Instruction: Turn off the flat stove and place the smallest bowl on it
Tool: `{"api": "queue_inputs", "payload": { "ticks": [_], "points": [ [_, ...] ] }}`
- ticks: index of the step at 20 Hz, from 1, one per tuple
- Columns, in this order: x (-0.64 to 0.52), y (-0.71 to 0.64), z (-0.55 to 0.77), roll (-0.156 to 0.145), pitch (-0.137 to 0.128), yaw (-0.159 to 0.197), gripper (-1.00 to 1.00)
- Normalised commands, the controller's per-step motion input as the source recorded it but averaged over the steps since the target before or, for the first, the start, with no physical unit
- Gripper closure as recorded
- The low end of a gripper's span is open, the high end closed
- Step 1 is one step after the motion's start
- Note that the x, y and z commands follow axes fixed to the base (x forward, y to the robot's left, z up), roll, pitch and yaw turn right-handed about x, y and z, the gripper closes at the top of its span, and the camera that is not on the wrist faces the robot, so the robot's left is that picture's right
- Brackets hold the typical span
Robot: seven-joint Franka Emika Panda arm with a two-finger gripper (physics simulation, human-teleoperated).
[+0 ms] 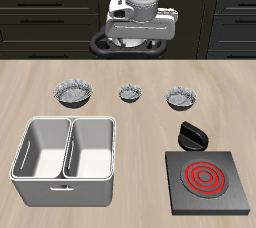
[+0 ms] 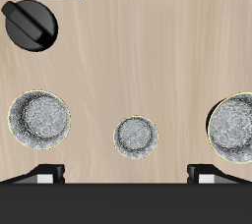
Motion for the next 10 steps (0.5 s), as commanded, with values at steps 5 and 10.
{"api": "queue_inputs", "payload": {
  "ticks": [5,10],
  "points": [
    [0.25,0.38,0.01,0.033,0.012,0.039,-1.0],
    [0.17,0.32,-0.02,0.019,0.007,0.029,-1.0]
  ]
}}
